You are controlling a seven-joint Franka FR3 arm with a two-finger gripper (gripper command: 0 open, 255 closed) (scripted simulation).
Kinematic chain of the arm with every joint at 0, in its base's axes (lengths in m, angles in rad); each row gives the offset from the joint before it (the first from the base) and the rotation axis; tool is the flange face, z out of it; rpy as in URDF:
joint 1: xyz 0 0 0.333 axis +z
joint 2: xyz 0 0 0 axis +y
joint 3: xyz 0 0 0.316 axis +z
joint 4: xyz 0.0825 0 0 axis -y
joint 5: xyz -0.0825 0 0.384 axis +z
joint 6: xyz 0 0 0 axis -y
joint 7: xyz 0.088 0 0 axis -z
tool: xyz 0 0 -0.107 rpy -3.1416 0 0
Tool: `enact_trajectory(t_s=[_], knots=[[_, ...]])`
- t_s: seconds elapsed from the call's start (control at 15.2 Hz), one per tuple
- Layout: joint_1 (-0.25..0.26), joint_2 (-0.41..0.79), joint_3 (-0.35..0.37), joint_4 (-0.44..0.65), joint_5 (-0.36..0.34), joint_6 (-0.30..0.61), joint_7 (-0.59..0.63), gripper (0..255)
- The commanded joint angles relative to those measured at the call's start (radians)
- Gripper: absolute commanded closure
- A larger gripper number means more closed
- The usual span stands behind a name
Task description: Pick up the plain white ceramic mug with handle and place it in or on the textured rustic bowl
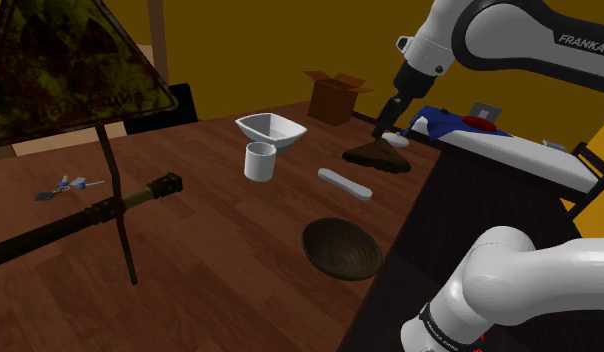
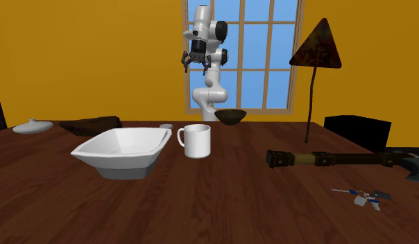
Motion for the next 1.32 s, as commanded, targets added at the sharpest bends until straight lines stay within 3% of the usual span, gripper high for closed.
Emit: enact_trajectory(t_s=[0.0, 0.59, 1.25], knots=[[0.000, 0.000, 0.000, 0.000, 0.000, 0.000, 0.000, 0], [-0.003, 0.309, 0.076, 0.091, 0.038, 0.176, 0.141, 0], [-0.006, 0.690, 0.141, 0.318, 0.027, 0.287, 0.291, 0]])
